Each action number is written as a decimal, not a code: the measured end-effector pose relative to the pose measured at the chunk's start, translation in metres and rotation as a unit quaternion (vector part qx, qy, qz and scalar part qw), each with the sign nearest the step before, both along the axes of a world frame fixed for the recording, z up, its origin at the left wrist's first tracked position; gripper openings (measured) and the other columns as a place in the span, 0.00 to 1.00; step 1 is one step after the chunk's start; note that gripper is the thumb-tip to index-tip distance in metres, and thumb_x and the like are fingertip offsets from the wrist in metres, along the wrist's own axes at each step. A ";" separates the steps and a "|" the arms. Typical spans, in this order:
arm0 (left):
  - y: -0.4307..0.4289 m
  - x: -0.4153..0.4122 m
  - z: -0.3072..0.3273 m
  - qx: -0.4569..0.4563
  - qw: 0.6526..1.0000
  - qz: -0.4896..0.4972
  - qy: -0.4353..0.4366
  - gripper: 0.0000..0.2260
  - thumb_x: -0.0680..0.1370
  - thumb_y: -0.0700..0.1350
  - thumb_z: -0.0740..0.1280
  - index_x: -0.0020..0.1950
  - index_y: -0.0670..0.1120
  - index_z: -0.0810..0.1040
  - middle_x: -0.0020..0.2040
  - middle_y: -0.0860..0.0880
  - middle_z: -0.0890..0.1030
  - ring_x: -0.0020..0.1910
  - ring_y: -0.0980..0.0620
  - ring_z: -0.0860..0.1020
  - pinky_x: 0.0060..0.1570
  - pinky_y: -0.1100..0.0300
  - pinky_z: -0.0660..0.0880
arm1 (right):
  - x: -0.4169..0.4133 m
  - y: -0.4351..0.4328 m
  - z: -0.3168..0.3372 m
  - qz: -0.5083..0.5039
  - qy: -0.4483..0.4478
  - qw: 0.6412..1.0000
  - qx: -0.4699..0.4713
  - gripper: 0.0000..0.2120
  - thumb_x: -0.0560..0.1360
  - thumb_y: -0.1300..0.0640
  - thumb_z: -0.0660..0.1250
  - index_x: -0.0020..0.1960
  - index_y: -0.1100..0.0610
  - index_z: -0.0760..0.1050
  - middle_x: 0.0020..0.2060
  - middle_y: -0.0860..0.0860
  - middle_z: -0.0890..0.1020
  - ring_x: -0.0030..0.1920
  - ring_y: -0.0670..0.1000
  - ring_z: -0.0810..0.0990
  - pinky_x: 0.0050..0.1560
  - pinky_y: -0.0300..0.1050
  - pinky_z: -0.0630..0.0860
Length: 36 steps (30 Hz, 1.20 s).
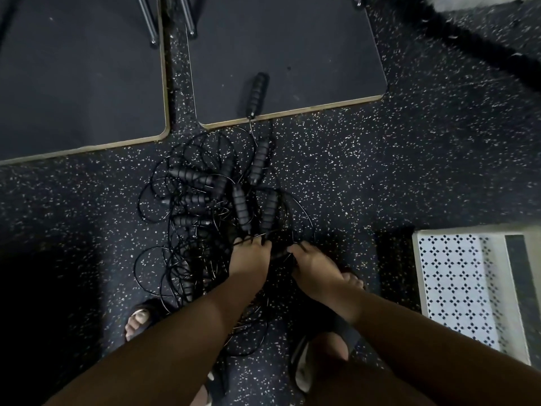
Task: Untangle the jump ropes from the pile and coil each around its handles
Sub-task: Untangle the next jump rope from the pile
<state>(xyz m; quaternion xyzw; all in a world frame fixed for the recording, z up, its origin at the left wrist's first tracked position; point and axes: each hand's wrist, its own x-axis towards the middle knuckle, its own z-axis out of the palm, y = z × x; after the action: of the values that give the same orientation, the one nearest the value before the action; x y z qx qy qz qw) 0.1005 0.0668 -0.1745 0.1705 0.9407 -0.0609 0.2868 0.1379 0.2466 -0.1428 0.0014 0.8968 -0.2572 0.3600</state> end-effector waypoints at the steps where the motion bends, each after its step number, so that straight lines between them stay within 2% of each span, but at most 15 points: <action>1: 0.000 -0.002 0.000 0.001 1.000 -0.006 0.000 0.15 0.81 0.45 0.68 0.68 0.51 0.76 0.65 0.47 0.78 0.65 0.45 0.77 0.69 0.47 0.68 | 0.000 0.002 -0.002 0.023 0.007 1.000 0.006 0.21 0.82 0.56 0.63 0.74 0.52 0.71 0.68 0.52 0.73 0.69 0.58 0.73 0.66 0.54 0.75; 3: -0.001 -0.005 -0.002 0.011 1.000 -0.016 -0.005 0.14 0.81 0.49 0.69 0.66 0.51 0.76 0.63 0.48 0.78 0.64 0.45 0.77 0.67 0.47 0.68 | -0.001 0.005 -0.008 0.064 0.037 0.997 0.019 0.23 0.80 0.56 0.64 0.75 0.52 0.70 0.69 0.52 0.73 0.69 0.58 0.71 0.69 0.55 0.72; 5: -0.002 -0.005 -0.001 0.036 0.999 -0.013 -0.021 0.18 0.79 0.54 0.71 0.67 0.52 0.76 0.63 0.49 0.78 0.66 0.46 0.76 0.70 0.47 0.67 | -0.005 0.008 -0.012 0.093 0.069 0.993 0.035 0.24 0.80 0.54 0.66 0.75 0.51 0.70 0.69 0.51 0.72 0.68 0.58 0.71 0.70 0.54 0.70; 8: -0.004 -0.003 0.007 0.086 0.995 -0.004 -0.049 0.21 0.79 0.60 0.70 0.70 0.56 0.76 0.65 0.51 0.76 0.69 0.47 0.72 0.73 0.44 0.65 | -0.013 0.009 -0.012 0.104 0.058 0.992 0.039 0.21 0.80 0.49 0.65 0.72 0.49 0.70 0.66 0.50 0.75 0.67 0.56 0.72 0.69 0.52 0.68; 12: -0.007 -0.002 0.026 0.147 0.986 -0.033 -0.075 0.20 0.81 0.61 0.65 0.71 0.55 0.75 0.63 0.52 0.73 0.67 0.47 0.69 0.68 0.47 0.63 | -0.019 0.005 -0.001 0.176 0.085 0.977 0.083 0.20 0.79 0.45 0.68 0.67 0.51 0.70 0.63 0.51 0.78 0.67 0.55 0.74 0.72 0.53 0.68; 13: -0.008 -0.001 0.033 0.162 0.983 -0.034 -0.077 0.21 0.81 0.61 0.65 0.72 0.55 0.75 0.62 0.52 0.72 0.67 0.48 0.68 0.67 0.48 0.64 | -0.021 0.003 0.004 0.191 0.094 0.972 0.096 0.21 0.79 0.44 0.69 0.67 0.51 0.70 0.62 0.51 0.79 0.65 0.55 0.76 0.69 0.53 0.71; 15: -0.009 -0.001 0.046 0.197 0.977 -0.019 -0.083 0.22 0.81 0.60 0.66 0.73 0.55 0.75 0.62 0.53 0.72 0.66 0.49 0.69 0.67 0.48 0.65 | -0.027 0.000 0.019 0.216 0.099 0.963 0.123 0.20 0.80 0.44 0.67 0.67 0.53 0.70 0.59 0.52 0.82 0.60 0.57 0.82 0.58 0.53 0.77; 18: -0.012 -0.008 0.070 0.236 0.967 0.008 -0.097 0.24 0.78 0.60 0.70 0.73 0.54 0.77 0.65 0.53 0.74 0.69 0.50 0.70 0.70 0.48 0.66 | -0.037 -0.002 0.048 0.252 0.094 0.952 0.143 0.19 0.81 0.45 0.67 0.66 0.55 0.71 0.55 0.54 0.84 0.54 0.59 0.85 0.44 0.51 0.76; 20: -0.017 -0.018 0.086 0.227 0.968 0.011 -0.112 0.26 0.76 0.61 0.72 0.73 0.55 0.76 0.67 0.55 0.73 0.70 0.50 0.70 0.72 0.47 0.67 | -0.045 -0.002 0.075 0.265 0.104 0.948 0.140 0.17 0.80 0.47 0.67 0.63 0.56 0.74 0.51 0.54 0.84 0.50 0.59 0.85 0.42 0.50 0.73; 23: -0.025 -0.033 0.111 0.210 0.971 0.023 -0.109 0.25 0.75 0.58 0.73 0.72 0.57 0.76 0.64 0.55 0.72 0.70 0.49 0.72 0.72 0.46 0.69 | -0.062 -0.005 0.124 0.251 0.114 0.952 0.136 0.14 0.79 0.45 0.68 0.58 0.54 0.77 0.49 0.53 0.83 0.49 0.59 0.84 0.42 0.49 0.73; 28: -0.050 -0.053 0.150 0.267 0.962 0.053 -0.013 0.16 0.76 0.58 0.76 0.59 0.51 0.85 0.59 0.51 0.73 0.60 0.45 0.75 0.63 0.48 0.75 | -0.095 -0.017 0.214 0.234 0.120 0.952 0.156 0.09 0.75 0.45 0.71 0.49 0.51 0.79 0.38 0.47 0.75 0.43 0.54 0.79 0.40 0.46 0.73; 31: -0.060 -0.068 0.190 0.301 0.949 0.099 0.009 0.14 0.79 0.56 0.75 0.57 0.47 0.86 0.57 0.51 0.75 0.55 0.48 0.77 0.60 0.50 0.76 | -0.112 -0.016 0.271 0.198 0.126 0.960 0.153 0.10 0.74 0.44 0.73 0.44 0.50 0.78 0.39 0.46 0.79 0.40 0.50 0.79 0.35 0.43 0.71; 34: -0.067 -0.075 0.232 0.342 0.918 0.198 -0.020 0.14 0.81 0.59 0.71 0.48 0.48 0.82 0.45 0.49 0.83 0.43 0.46 0.82 0.44 0.50 0.78 | -0.124 -0.014 0.328 0.158 0.128 0.969 0.138 0.11 0.74 0.43 0.74 0.42 0.49 0.77 0.39 0.47 0.81 0.39 0.49 0.79 0.36 0.44 0.74; 36: -0.073 -0.073 0.260 0.389 0.886 0.249 -0.052 0.16 0.81 0.62 0.70 0.47 0.50 0.81 0.39 0.50 0.83 0.35 0.49 0.79 0.36 0.52 0.74 | -0.129 -0.012 0.362 0.136 0.140 0.972 0.127 0.13 0.73 0.43 0.74 0.40 0.50 0.77 0.38 0.48 0.81 0.38 0.50 0.79 0.36 0.46 0.74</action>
<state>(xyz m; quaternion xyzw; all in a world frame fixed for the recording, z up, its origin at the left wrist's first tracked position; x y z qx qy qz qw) 0.0270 -0.0065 0.0856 0.0315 0.8842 0.3921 0.2519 0.0086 0.2351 0.2195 -0.1114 0.9553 -0.0877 0.2593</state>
